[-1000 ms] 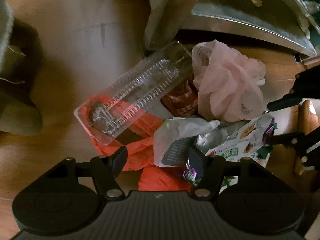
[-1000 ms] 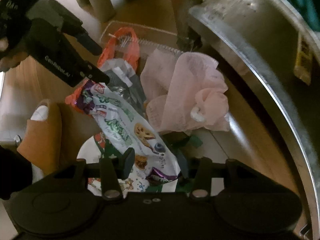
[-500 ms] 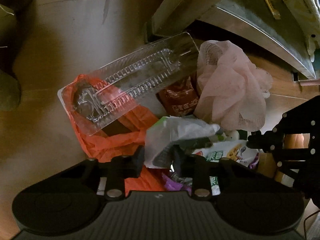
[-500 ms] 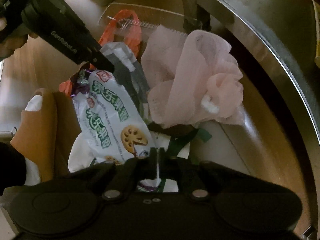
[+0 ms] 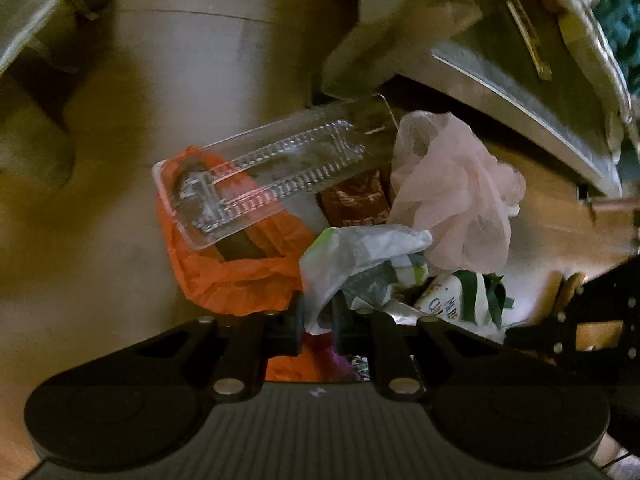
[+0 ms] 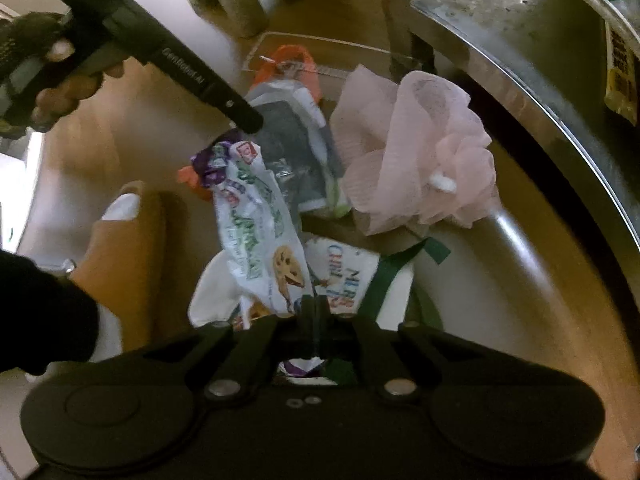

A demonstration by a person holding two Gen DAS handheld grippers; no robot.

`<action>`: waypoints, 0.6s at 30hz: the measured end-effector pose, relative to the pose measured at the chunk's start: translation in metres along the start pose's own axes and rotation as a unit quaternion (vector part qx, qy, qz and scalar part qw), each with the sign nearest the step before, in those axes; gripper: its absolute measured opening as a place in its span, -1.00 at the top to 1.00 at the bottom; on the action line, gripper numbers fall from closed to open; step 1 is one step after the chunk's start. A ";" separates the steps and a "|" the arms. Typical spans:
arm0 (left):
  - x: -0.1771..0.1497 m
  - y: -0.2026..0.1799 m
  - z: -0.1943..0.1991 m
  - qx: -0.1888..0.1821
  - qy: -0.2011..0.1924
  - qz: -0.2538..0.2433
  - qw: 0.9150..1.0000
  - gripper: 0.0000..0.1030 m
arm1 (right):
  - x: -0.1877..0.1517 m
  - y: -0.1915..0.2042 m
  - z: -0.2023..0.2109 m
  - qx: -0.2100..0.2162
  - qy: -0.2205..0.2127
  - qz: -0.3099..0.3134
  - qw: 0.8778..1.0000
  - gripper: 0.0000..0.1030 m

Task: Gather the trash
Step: 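Grasp white plastic bag with left tool while right tool grasps snack wrapper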

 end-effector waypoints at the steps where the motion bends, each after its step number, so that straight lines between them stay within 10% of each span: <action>1: -0.002 0.003 0.003 -0.002 -0.003 0.006 1.000 0.77 | -0.001 0.002 0.003 0.001 -0.002 0.001 1.000 0.98; 7: -0.011 0.011 0.012 -0.013 -0.015 0.032 0.999 0.77 | -0.004 0.003 0.005 0.013 0.004 -0.005 1.000 0.58; 18: -0.006 0.015 0.011 -0.020 -0.027 0.056 0.998 0.77 | 0.037 0.010 -0.012 -0.001 -0.007 0.037 0.999 0.49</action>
Point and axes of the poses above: each gripper's, at about its wrist camera, not at the fingertips, and z roughly against the way its jaws point, y to its left, x to its top, the point moved 3 cm from there along -z, roughly the way its jaws point, and after that the axes turned 8 degrees about y, right-handed, at the moved point
